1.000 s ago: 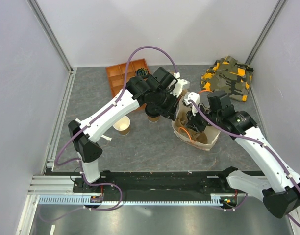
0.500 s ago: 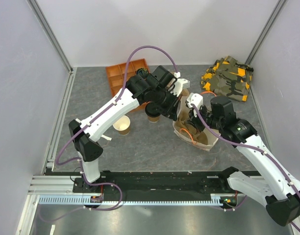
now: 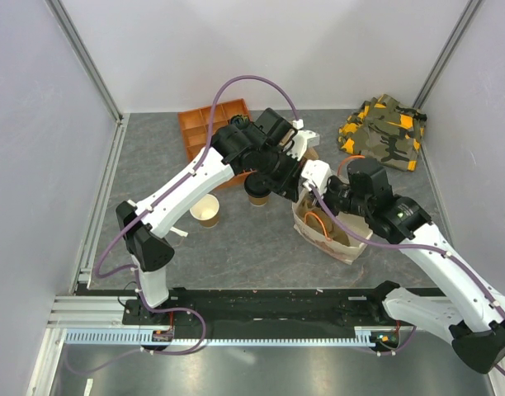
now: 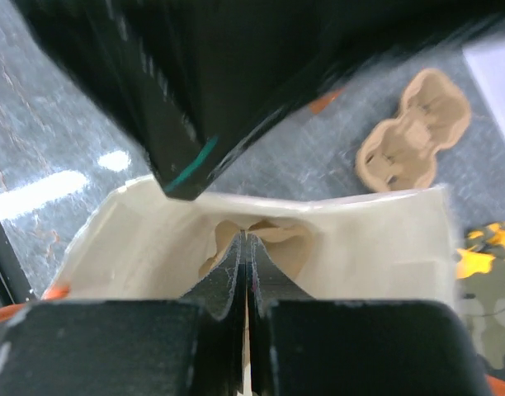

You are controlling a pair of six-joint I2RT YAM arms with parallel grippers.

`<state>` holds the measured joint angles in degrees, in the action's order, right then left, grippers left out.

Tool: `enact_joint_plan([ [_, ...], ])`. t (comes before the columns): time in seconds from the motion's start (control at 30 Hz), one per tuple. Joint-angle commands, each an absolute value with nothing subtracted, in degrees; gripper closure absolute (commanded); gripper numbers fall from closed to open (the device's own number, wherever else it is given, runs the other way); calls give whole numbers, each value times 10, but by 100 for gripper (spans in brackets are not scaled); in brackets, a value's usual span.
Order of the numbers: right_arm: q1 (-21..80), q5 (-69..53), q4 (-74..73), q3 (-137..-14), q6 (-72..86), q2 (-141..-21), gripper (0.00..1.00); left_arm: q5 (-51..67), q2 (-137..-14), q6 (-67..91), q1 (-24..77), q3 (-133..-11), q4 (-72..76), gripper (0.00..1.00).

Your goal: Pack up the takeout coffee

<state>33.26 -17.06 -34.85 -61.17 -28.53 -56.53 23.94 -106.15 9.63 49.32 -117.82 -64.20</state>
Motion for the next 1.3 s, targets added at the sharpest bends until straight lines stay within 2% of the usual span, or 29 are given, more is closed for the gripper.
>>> enact_joint_plan([
  [0.0, 333, -173, -287, -570, -291, -555, 100, 265, -1062, 107, 484, -1189, -639, 98],
  [0.3, 333, -182, -243, -474, -298, -529, 100, 284, -1066, 107, 478, -1195, -638, 98],
  [0.7, 334, -170, -178, -418, -289, -560, 100, 298, -1066, 104, 477, -1186, -638, 98],
  [1.27, 327, -179, -179, -347, -345, -578, 100, 312, -1063, 112, 464, -1171, -628, 98],
])
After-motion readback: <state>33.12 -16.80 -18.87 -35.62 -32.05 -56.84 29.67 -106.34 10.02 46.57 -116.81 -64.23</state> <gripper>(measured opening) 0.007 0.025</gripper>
